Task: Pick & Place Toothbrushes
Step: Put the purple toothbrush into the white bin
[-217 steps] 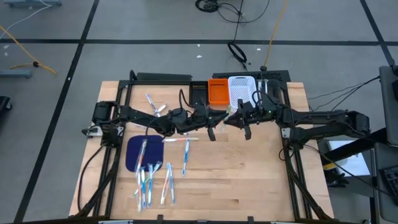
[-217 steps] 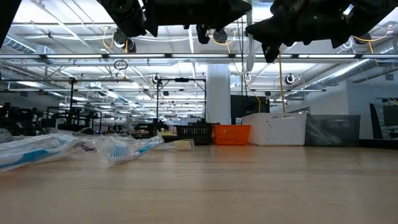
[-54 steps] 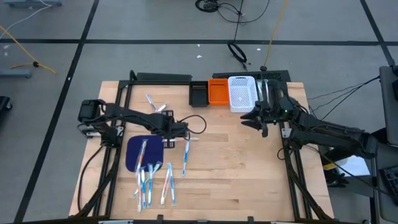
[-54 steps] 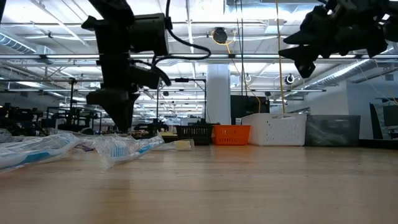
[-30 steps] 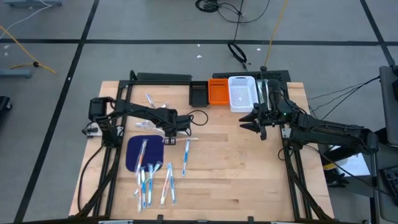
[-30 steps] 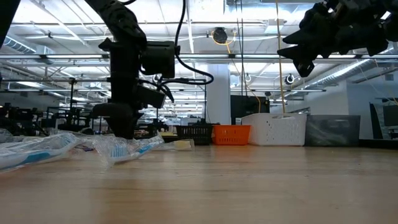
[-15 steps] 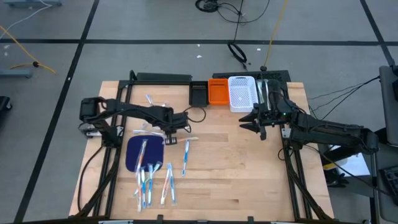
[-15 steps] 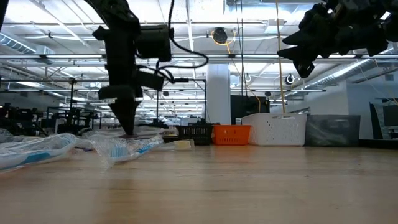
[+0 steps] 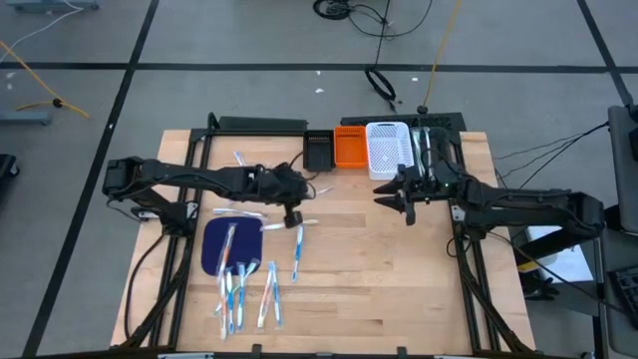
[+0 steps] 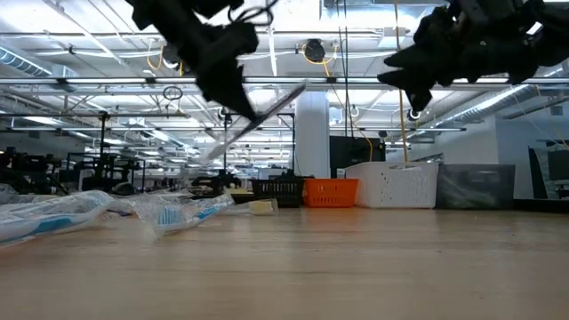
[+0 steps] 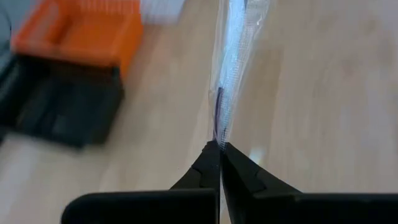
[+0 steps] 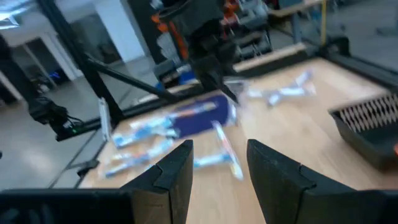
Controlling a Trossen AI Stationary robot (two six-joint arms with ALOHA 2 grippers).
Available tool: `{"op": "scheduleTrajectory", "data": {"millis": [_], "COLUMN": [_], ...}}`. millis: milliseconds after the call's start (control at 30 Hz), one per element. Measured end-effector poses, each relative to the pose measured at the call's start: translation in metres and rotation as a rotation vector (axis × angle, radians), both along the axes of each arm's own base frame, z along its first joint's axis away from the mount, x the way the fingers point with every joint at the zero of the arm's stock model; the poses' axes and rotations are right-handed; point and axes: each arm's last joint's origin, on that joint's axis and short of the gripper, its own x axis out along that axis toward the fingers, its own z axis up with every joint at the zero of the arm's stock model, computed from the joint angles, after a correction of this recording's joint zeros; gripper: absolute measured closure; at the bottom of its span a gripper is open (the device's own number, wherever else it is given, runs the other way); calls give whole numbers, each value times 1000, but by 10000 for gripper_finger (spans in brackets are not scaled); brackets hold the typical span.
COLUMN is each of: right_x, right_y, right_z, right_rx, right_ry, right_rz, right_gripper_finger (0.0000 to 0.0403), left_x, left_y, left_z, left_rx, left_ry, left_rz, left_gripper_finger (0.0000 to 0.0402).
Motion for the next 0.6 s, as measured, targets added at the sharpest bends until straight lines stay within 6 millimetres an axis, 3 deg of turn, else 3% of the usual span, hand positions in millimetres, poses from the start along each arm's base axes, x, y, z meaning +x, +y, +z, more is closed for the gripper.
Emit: {"op": "scheduleTrajectory", "data": {"millis": [400,600], "right_x": [22,26], "right_y": [4,3], "right_z": [10,12], "right_rx": [-98,-144], "right_ry": [-238,-295], "right_rz": [4,-45], "right_gripper_finger": [261,261], "left_x": [20,30], "left_y": [1,1], "left_z": [33,36], "left_rx": [6,8], "left_ry": [-407,-522], "left_rz": [-26,-25], "left_gripper_finger": [401,401]}}
